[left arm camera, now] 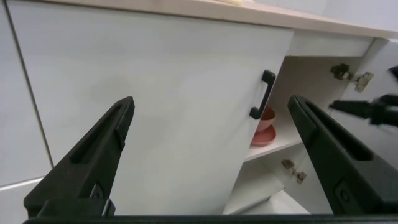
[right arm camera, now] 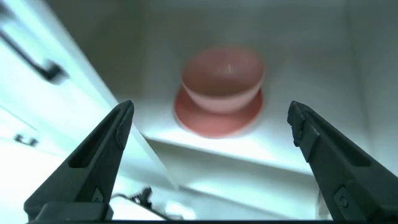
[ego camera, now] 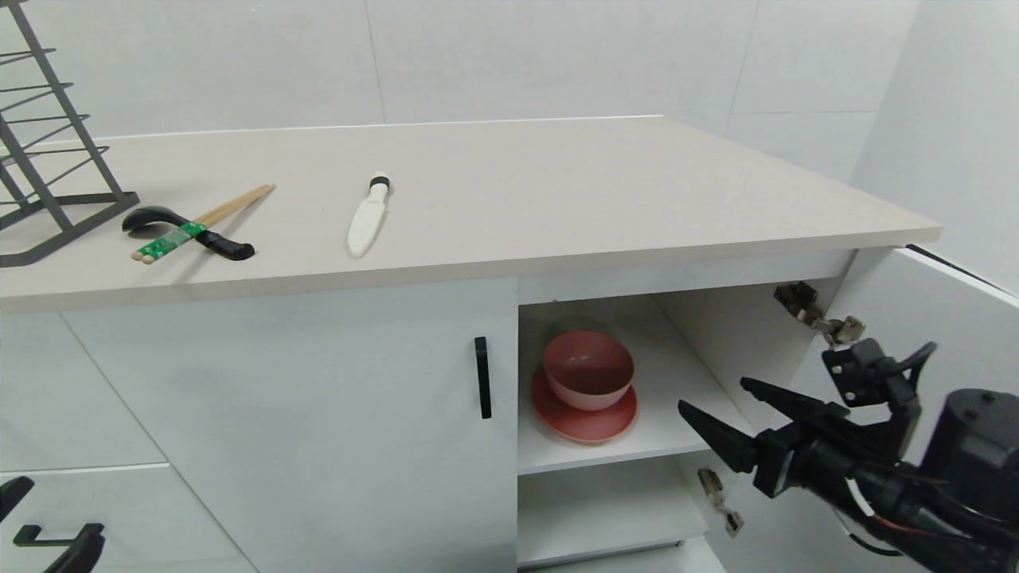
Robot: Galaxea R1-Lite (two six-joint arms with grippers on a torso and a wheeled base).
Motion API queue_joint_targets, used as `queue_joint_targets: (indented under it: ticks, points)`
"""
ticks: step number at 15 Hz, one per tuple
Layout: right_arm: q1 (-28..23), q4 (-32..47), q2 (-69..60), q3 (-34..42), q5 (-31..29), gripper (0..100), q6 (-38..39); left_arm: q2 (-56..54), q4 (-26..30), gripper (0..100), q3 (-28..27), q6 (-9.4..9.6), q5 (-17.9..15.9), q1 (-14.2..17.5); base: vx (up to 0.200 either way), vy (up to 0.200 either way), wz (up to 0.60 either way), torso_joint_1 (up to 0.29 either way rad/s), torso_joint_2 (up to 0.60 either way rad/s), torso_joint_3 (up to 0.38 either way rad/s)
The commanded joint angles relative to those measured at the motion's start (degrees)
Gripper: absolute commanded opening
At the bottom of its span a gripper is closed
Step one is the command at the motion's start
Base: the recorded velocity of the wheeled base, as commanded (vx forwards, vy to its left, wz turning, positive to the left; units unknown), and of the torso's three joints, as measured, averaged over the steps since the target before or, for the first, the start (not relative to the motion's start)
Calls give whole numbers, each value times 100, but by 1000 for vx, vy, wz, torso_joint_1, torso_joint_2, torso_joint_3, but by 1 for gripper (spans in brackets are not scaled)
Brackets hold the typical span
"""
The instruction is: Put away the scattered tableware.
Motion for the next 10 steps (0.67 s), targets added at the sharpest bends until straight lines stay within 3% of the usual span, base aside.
queue_joint_targets:
  ticks: [1,6,8,9,10]
  points:
    - [-125,861,-1805,189,14,100,-9,-141,92,100,0,-2,1,114,0,0,0,0,0,0]
    - [-810,2451,-3572,189,32,100,-598,-150,145,100,0,7,-8,202,0,0,0,0,0,0]
    - [-951,3067,-4275,189,23,100,-625,-185,233,100,0,7,-8,220,0,0,0,0,0,0]
    - [-986,3787,-4952,180,14,100,-625,-229,250,100,0,7,-8,228,0,0,0,0,0,0]
    - [-986,3858,-5031,180,14,100,-625,-229,259,100,0,7,-8,228,0,0,0,0,0,0]
